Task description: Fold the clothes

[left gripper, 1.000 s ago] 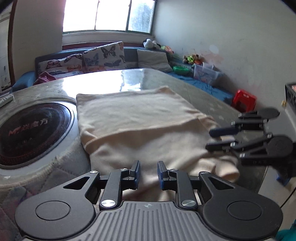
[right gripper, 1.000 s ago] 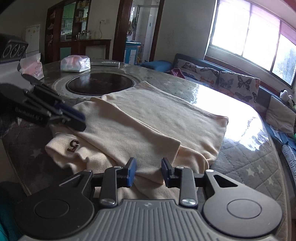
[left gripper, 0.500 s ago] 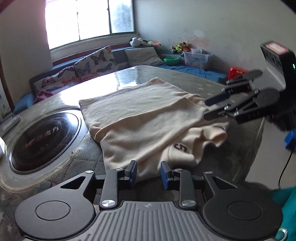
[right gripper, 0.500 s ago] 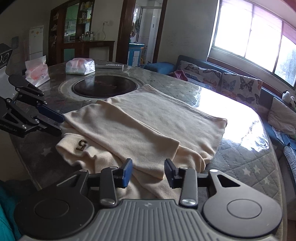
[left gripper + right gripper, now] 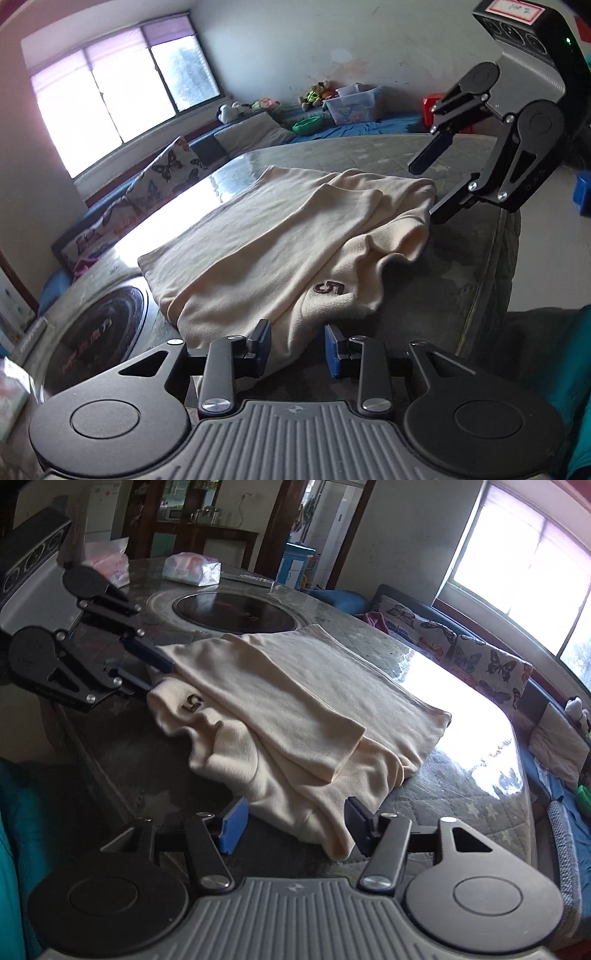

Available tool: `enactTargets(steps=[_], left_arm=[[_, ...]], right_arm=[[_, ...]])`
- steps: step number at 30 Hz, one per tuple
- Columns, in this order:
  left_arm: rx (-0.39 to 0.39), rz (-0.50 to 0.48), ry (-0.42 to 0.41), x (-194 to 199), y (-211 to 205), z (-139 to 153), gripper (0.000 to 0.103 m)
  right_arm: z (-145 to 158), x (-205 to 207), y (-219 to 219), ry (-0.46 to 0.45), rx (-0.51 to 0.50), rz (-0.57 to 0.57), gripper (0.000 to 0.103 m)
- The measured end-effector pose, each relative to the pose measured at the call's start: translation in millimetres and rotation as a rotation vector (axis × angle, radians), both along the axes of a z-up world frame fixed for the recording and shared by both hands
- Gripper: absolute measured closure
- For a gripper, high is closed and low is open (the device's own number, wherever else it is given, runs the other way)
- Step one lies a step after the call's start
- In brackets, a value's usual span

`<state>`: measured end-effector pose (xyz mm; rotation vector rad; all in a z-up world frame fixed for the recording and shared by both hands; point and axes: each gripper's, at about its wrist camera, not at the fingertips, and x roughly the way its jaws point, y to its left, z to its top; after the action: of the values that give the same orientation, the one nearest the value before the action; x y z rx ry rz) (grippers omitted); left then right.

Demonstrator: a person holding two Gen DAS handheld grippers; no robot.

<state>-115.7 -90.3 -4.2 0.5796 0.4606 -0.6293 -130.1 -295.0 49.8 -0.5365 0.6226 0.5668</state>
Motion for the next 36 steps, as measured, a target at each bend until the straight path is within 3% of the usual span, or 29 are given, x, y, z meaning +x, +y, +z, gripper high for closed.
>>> enactTargets(steps=[5,7,9,16,19,22,24,27,30,36], left_arm=[[-0.004,-0.042,-0.028,-2.2,-5.3,-3.1,0.073],[-0.030,-0.046,-0.032,-0.9,-5.2,-1.2,0.083],[-0.069,-0.035,-0.022,3.3,-2.7,3.3,0.091],[-0.280,0.058,0.102,41.9,14.3,29.5,0.093],[-0.336,0.076,0.147,56.5,17.6,35.8,0.093],[-0.341,0.075,0.154,64.2,18.8,37.1,0.093],[-0.328,0.072,0.152,65.2,18.7,34.6,0.093],[-0.314,0.079,0.157,61.5,19.7,29.0,0.093],[-0.284,0.069,0.122,48.5,21.5,25.5,0.089],[-0.221,0.067,0.066,29.9,22.1,18.0,0.081]], right_arm=[[-4.0,-5.2,5.8,-0.021,-0.018,0.028,0.033],[-5.2,-5.5,8.2,-0.027,-0.020,0.040,0.033],[-5.6,-5.3,9.6,-0.033,-0.022,0.047,0.032],[-9.1,1.4,18.9,-0.070,-0.020,0.081,0.031],[-10.5,8.5,24.9,-0.085,-0.007,0.087,0.038],[-10.5,21.3,28.2,-0.058,0.025,0.084,0.052],[-10.0,34.2,27.3,0.002,0.062,0.061,0.072],[-4.8,50.7,18.9,0.073,0.134,0.027,0.086],[4.5,59.2,12.4,0.109,0.193,0.013,0.088],[16.9,67.6,8.6,0.095,0.230,-0.007,0.089]])
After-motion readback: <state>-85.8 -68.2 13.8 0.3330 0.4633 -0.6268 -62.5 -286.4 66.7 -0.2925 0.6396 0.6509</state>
